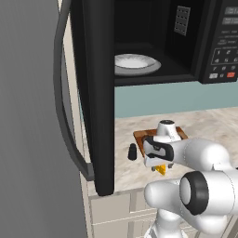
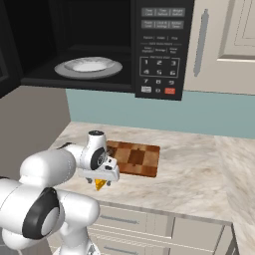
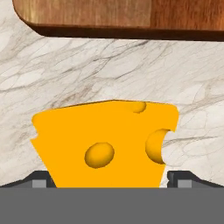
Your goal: Retrieve the reheated potato from the microwave, then place the potato, cheese, and condiment on the cutting board.
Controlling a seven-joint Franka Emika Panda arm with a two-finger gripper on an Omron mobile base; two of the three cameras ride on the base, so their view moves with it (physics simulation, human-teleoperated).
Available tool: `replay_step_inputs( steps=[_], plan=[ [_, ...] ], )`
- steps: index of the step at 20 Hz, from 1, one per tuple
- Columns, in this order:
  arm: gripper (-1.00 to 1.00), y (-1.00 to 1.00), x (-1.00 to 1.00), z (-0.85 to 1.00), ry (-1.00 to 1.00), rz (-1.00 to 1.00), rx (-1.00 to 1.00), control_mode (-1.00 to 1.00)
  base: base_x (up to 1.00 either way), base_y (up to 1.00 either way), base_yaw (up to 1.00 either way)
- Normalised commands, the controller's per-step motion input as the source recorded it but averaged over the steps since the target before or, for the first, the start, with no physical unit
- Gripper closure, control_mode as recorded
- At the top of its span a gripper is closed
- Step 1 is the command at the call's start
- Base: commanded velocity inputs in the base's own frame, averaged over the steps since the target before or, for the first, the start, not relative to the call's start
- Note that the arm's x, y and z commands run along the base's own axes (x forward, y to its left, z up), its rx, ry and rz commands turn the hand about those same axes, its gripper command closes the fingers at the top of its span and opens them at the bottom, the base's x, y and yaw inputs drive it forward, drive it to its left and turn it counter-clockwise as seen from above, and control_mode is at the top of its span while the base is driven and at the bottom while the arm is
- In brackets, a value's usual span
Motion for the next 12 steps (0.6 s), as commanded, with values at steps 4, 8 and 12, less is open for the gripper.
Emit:
replay_step_inputs(
  steps=[4,8,12],
  plan=[
    [-1.00,0.00,0.00,0.00,0.00,0.00,0.00,-1.00,0.00,0.00,0.00],
    [-1.00,0.00,-0.02,-0.01,0.00,0.00,0.00,-1.00,0.00,0.00,0.00],
    [1.00,0.01,-0.06,0.00,0.00,0.00,0.00,-1.00,0.00,0.00,0.00]
  ],
)
